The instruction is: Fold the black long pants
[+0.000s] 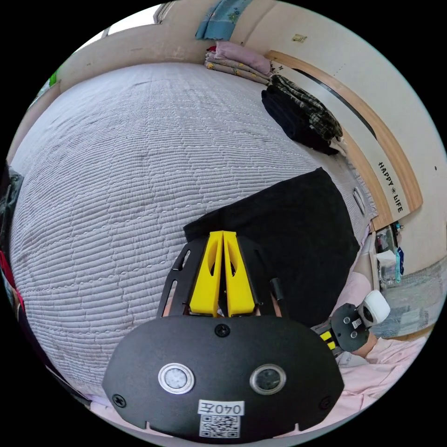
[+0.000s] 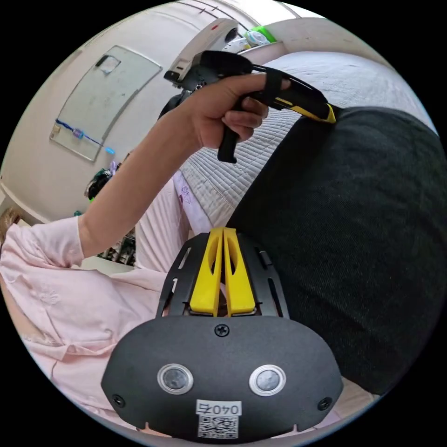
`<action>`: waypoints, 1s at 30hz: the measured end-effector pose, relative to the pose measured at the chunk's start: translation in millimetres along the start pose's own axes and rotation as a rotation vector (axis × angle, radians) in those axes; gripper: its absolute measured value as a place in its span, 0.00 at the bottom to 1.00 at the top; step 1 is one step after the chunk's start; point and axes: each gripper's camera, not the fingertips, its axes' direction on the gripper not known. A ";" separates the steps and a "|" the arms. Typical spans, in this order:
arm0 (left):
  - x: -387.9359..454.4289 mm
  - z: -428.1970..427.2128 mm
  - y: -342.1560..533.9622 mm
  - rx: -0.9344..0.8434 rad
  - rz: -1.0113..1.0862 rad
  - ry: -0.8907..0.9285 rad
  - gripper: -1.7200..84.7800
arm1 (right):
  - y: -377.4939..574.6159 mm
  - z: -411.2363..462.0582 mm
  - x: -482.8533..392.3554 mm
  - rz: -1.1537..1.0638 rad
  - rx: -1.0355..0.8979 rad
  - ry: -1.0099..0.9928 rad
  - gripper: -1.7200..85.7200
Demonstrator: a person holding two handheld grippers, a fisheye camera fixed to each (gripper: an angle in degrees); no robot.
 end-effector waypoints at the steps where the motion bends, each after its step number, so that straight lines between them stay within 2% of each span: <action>1: -6.7 6.9 -1.3 -0.005 0.007 0.018 0.01 | 2.4 -4.5 -3.8 -0.009 0.012 0.020 0.01; 3: -20.1 16.5 -4.4 -0.014 -0.014 0.066 0.01 | 0.8 -7.3 -14.6 -0.023 0.017 0.083 0.01; 5: -47.1 23.4 -3.9 0.007 -0.095 0.192 0.01 | -4.6 -10.9 -25.1 -0.032 -0.003 0.130 0.01; 8: -73.3 -8.0 16.2 0.171 -0.159 0.299 0.01 | -8.3 -36.8 -40.9 -0.062 -0.071 0.130 0.01; 12: -73.9 -38.3 57.5 0.236 -0.100 0.273 0.02 | 21.0 -159.8 -36.7 0.001 0.245 0.429 0.02; 15: -80.0 -31.5 100.7 0.275 -0.224 0.113 0.05 | 38.7 -253.2 3.6 0.156 0.386 0.539 0.18; 16: -83.9 -25.6 114.8 0.283 -0.262 0.096 0.08 | 42.3 -281.5 22.0 0.196 0.387 0.520 0.25; 18: -89.8 -13.8 129.5 0.264 -0.296 0.127 0.12 | 43.6 -313.4 47.7 0.274 0.370 0.513 0.27; 20: -90.8 3.9 137.7 0.226 -0.293 0.154 0.14 | 42.3 -331.6 68.8 0.318 0.354 0.525 0.27; 25: -97.9 40.8 134.1 0.174 -0.300 0.221 0.15 | 35.6 -348.0 129.5 0.407 0.324 0.245 0.24; 30: -119.8 73.6 122.2 0.144 -0.350 0.257 0.15 | 40.6 -363.4 146.7 0.443 0.377 0.123 0.22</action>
